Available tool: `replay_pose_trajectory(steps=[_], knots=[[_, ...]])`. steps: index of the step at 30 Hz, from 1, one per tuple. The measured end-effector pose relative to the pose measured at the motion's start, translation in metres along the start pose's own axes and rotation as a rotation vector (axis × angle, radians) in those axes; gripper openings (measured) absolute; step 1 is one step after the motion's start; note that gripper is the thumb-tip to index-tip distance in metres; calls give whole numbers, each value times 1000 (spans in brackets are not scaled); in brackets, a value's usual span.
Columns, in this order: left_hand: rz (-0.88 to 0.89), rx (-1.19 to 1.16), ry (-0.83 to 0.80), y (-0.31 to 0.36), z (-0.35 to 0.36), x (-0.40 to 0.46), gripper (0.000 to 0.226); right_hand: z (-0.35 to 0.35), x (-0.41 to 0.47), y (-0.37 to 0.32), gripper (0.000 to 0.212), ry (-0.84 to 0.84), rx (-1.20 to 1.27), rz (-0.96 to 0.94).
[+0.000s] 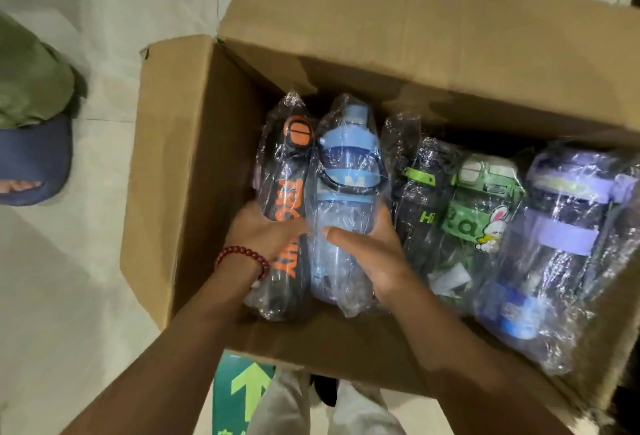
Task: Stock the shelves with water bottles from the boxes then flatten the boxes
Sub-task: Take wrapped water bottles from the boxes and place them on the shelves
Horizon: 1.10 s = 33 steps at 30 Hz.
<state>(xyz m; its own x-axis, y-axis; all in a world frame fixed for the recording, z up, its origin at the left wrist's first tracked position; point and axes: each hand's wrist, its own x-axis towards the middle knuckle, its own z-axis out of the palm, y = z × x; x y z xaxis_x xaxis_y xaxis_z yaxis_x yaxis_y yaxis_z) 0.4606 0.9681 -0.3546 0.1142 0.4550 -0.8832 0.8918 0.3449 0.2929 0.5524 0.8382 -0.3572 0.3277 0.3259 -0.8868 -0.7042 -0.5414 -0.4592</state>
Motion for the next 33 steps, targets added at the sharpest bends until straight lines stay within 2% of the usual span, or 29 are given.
replay_pose_trajectory(steps=[4,7,9,12,16,18,22,24,27,30,31,33], knots=[[62,-101,-1,5,-13,-31,50,-15,-41,-3,63,34,59,-1],[112,-158,-8,17,-23,-61,68,-31,-78,-10,55,12,88,13],[162,-175,-14,30,-31,-83,72,-40,-102,-20,60,21,73,-1],[248,-210,-4,54,-47,-124,54,-51,-141,-47,76,27,36,-43],[377,-147,-16,98,-72,-183,50,-65,-200,-98,68,78,57,-139],[434,-124,-15,125,-86,-216,53,-69,-230,-127,63,93,63,-201],[528,-191,-29,179,-106,-291,70,-78,-292,-183,72,187,44,-360],[580,-235,-42,204,-114,-329,62,-83,-327,-213,67,197,62,-460],[666,-313,-74,236,-124,-385,51,-93,-380,-250,71,187,84,-600],[826,-306,-61,262,-135,-444,38,-105,-431,-275,76,178,80,-693],[881,-300,-62,270,-137,-463,40,-108,-449,-282,82,179,65,-713],[962,-326,-76,285,-141,-500,57,-113,-488,-295,93,184,56,-779]])
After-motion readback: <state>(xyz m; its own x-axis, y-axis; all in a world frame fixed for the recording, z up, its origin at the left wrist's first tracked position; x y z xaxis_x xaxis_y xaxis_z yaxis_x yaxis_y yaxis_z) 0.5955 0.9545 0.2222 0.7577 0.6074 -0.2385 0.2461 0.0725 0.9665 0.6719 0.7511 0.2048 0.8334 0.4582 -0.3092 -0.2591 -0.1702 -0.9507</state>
